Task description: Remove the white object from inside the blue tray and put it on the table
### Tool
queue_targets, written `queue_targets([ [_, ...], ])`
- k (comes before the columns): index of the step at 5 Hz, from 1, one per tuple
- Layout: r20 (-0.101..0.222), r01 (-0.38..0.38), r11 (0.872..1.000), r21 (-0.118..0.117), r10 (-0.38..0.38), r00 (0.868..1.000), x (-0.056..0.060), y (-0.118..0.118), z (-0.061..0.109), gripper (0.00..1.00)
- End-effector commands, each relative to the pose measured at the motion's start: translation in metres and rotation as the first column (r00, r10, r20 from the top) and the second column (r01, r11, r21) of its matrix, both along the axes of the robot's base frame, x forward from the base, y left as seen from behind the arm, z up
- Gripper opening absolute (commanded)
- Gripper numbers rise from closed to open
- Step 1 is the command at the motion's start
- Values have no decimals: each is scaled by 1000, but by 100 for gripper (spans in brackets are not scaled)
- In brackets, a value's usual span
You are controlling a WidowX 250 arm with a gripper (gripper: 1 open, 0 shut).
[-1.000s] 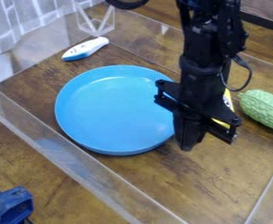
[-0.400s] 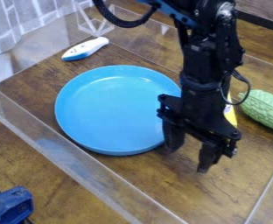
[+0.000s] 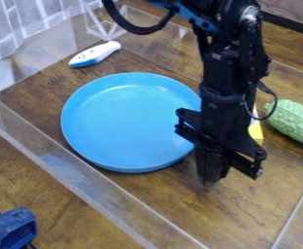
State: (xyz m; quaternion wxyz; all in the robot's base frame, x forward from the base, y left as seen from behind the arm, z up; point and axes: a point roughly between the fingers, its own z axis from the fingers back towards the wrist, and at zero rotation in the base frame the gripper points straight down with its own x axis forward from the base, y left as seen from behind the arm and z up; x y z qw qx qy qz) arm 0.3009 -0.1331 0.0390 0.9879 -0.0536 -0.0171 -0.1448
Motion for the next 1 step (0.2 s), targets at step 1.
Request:
queue_targets([
  [1,52,-16,999,-40,18,998,13,4,16,0],
])
